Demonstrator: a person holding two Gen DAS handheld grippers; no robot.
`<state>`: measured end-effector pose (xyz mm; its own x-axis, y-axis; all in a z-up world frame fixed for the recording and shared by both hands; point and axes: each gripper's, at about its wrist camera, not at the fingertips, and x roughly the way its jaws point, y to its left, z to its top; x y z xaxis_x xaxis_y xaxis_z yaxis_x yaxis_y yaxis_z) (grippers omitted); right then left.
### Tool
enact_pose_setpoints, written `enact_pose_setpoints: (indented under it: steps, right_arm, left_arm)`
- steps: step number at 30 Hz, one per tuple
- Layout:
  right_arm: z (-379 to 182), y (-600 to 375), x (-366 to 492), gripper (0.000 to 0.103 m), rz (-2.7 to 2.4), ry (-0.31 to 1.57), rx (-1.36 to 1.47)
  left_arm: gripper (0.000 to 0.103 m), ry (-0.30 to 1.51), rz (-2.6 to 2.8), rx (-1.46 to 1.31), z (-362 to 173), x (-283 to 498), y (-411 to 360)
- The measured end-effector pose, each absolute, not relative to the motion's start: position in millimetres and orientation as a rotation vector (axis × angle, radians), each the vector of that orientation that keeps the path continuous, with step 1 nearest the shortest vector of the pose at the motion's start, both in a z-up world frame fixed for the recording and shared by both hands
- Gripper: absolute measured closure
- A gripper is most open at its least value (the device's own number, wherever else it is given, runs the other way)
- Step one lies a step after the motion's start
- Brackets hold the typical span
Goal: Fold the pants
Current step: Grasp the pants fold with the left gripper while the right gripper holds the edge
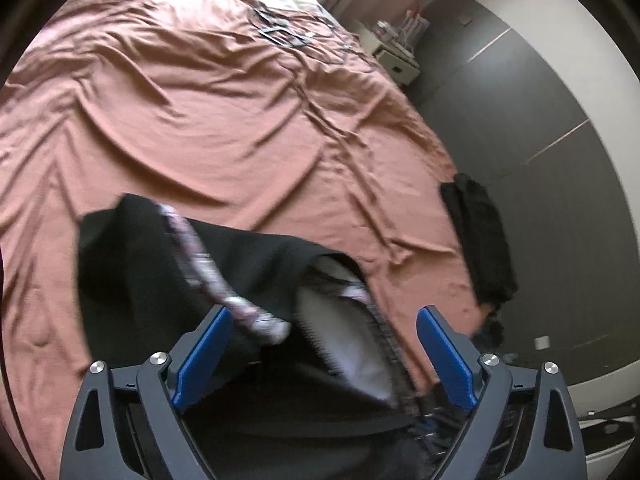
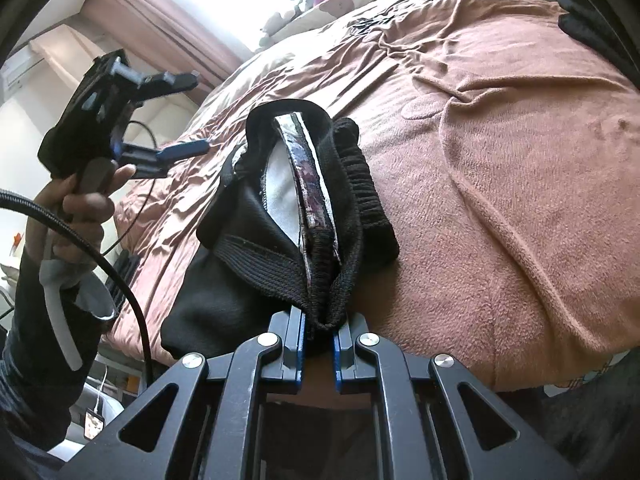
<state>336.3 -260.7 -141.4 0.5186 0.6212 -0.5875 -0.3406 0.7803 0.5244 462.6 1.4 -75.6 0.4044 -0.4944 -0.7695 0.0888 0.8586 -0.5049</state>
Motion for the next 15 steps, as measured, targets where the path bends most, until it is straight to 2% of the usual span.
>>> enact_pose_setpoints:
  steps: [10, 13, 15]
  right_arm:
    - [-143.1, -263.0, 338.0, 0.096, 0.589, 0.85, 0.38]
    - [-143.9, -264.3, 339.2, 0.096, 0.591, 0.855, 0.382]
    - [-144.4, -265.0, 340.0, 0.096, 0.59, 0.857, 0.382]
  left_arm:
    - [0.01, 1.164, -0.339, -0.569, -120.3, 470.6, 19.0]
    - [0.019, 1.204, -0.303, -0.561, -133.4, 473.9, 17.3]
    - [0.029, 1.23, -0.284, -0.566, -142.0, 475.8, 17.6]
